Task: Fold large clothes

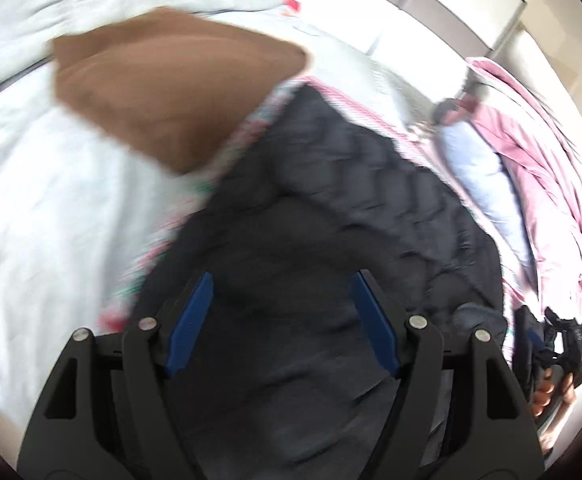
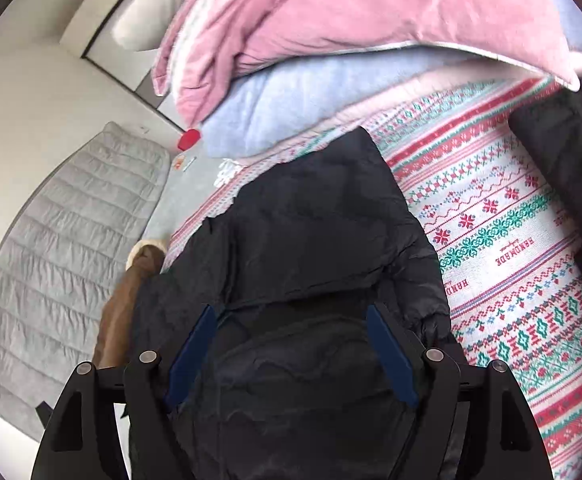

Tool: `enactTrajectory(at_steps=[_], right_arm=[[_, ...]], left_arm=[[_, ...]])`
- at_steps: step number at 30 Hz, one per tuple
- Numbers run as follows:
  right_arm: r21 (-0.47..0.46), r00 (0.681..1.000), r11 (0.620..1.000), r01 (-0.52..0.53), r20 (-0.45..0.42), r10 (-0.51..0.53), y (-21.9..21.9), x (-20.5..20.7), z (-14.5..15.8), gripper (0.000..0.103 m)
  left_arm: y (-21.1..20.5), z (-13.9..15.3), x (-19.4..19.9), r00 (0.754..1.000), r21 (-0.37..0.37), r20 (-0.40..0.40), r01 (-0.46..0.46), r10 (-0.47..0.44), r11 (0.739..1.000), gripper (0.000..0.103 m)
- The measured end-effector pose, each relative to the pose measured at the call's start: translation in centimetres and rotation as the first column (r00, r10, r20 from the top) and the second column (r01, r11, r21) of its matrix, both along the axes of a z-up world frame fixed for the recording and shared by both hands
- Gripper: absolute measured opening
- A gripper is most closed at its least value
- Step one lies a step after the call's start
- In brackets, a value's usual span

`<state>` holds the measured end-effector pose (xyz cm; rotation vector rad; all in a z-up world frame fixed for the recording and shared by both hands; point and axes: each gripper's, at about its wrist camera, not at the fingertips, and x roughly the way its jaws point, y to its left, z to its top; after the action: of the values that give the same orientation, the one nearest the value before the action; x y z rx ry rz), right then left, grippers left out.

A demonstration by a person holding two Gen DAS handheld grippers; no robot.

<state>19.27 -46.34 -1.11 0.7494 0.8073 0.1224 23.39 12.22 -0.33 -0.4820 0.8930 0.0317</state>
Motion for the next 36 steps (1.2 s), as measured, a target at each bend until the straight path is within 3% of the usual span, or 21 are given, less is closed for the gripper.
enactTrajectory(at_steps=[6,11,13,16,19,25,28,30,32,36], right_arm=[[-0.141,0.996,0.988,-0.062,0.047,0.069,1.0,-4.6,1.9,0.079],[-0.297,0.987,0.948,-0.115,0.074,0.143,1.9,-10.4,2.6,0.079],[-0.341,0.98,0.931,-0.129,0.097,0.171,2.5,-13.2,2.6,0.079],[-0.356,0.977,0.922,-0.151,0.091,0.195,2.8,-16.9,1.5,0.085],[-0.31,0.983,0.938,-0.155,0.041,0.176,2.1,-19.8,-0.5,0.087],[-0.073,0.999,0.997,-0.039,-0.013,0.039,-1.8,-24.9,-4.8,0.087],[0.008,0.999,1.0,-0.027,-0.018,0.027,-2.2,-25.4,-5.7,0.077],[0.014,0.999,1.0,-0.022,-0.025,0.022,-2.1,-25.3,-6.0,0.061],[0.041,0.999,0.999,-0.007,-0.044,0.009,-2.1,-25.0,-6.6,0.054],[0.06,0.993,0.998,0.02,-0.113,-0.013,-2.3,-24.4,-7.9,0.05]], left_arm=[[3.0,-2.5,-3.9,1.0,-0.049,-0.022,-0.014,0.013,0.999,0.073],[4.6,-3.4,-8.2,0.999,-0.106,0.03,0.03,-0.027,0.994,0.073],[5.7,-3.5,-9.6,0.999,-0.091,0.053,-0.002,0.007,0.996,0.082],[7.0,-3.7,-10.8,0.998,-0.082,0.064,-0.024,0.029,0.996,0.083],[7.4,-4.1,-11.9,0.997,-0.081,0.077,-0.018,0.024,0.997,0.083],[7.0,-5.9,-14.0,0.997,-0.127,0.063,0.047,-0.039,0.991,0.083],[6.7,-5.7,-15.2,0.994,-0.107,0.097,0.062,-0.052,0.992,0.083],[6.6,-5.9,-15.7,0.993,-0.094,0.101,0.07,-0.06,0.993,0.083],[6.6,-6.2,-16.0,0.992,-0.113,0.103,0.081,-0.069,0.99,0.083],[6.6,-6.7,-16.3,0.994,-0.109,0.095,0.063,-0.053,0.992,0.083]])
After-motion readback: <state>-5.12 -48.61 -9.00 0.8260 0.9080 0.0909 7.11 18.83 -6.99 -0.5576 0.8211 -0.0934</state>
